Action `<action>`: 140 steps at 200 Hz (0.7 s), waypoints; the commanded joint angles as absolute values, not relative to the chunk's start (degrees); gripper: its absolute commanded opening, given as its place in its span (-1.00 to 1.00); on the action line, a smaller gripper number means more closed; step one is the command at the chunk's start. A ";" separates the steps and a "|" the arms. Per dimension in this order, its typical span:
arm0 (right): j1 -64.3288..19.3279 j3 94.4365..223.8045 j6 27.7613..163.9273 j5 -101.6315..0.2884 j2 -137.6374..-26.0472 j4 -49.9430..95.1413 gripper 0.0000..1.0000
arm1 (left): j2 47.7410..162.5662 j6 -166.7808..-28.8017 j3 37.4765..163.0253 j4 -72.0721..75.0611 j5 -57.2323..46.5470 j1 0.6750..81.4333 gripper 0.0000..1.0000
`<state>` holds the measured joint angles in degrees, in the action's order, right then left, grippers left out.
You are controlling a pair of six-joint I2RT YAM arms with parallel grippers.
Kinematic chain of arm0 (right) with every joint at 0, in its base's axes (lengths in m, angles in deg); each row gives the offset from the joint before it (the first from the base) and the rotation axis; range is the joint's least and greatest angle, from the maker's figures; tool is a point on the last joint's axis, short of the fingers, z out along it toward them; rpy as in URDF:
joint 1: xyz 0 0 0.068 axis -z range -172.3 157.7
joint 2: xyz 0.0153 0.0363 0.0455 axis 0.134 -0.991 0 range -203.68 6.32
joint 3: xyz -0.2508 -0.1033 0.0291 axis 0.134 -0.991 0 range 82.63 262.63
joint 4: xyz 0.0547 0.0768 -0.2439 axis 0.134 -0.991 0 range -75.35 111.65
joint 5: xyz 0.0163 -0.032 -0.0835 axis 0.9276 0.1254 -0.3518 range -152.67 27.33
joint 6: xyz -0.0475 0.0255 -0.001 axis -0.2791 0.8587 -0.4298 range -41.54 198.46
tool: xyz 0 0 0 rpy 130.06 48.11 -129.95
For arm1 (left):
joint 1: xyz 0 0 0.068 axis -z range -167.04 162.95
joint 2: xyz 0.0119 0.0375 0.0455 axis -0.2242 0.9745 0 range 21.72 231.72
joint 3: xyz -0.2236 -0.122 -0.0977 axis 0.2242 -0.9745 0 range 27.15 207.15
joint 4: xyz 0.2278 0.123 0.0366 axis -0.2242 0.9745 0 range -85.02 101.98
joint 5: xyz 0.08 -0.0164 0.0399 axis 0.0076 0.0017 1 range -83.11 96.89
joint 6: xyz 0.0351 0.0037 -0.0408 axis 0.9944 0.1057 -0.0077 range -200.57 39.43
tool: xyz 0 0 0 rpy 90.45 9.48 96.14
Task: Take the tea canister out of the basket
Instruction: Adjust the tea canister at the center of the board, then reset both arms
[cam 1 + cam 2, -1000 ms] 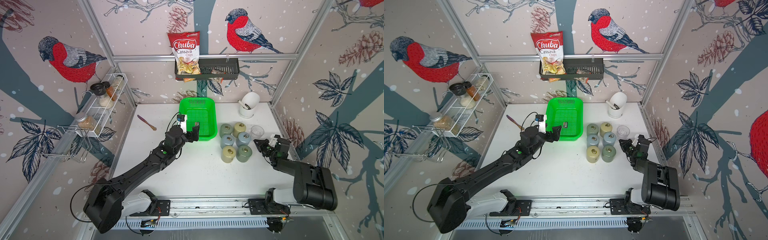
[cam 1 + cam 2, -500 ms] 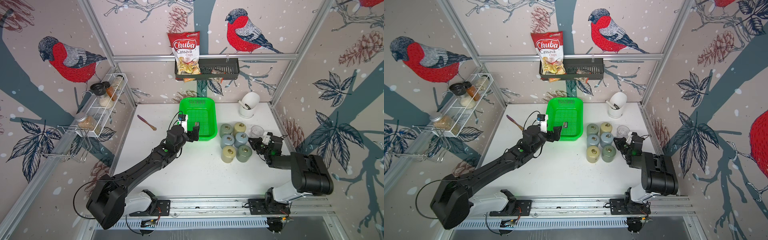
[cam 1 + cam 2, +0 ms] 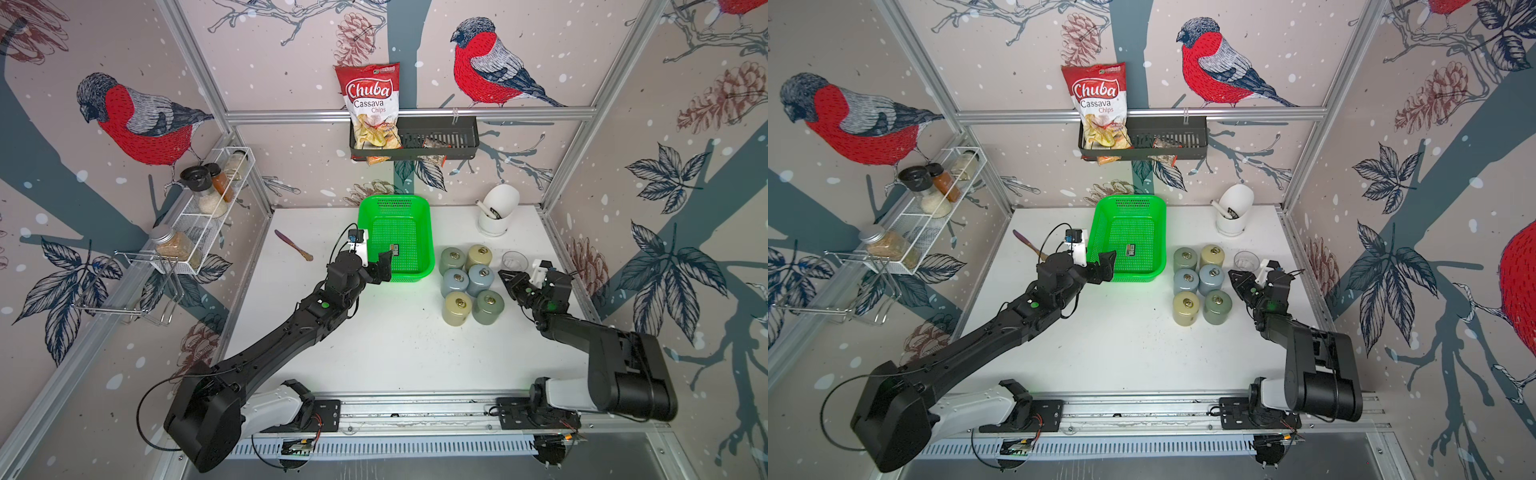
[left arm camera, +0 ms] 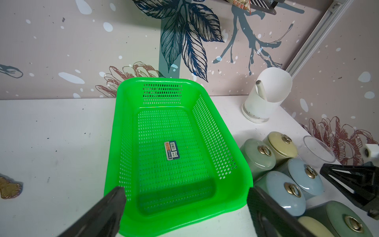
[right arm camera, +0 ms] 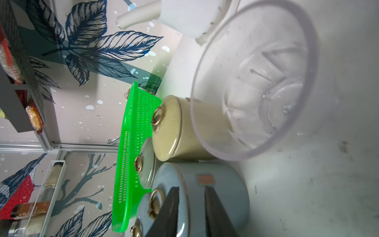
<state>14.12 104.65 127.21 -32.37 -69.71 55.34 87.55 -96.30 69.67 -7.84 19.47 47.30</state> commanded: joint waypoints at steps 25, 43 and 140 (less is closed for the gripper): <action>13.55 108.21 116.17 -41.55 -53.47 35.89 0.48 | 79.76 -93.15 66.16 -6.65 25.65 42.96 0.94; 12.27 109.67 112.57 -47.52 -46.63 32.36 0.85 | 76.63 -92.85 63.12 -6.98 25.94 38.12 0.93; 9.52 99.25 95.11 -65.02 -36.30 43.89 0.99 | 75.30 -83.32 40.85 -31.47 31.33 24.51 0.91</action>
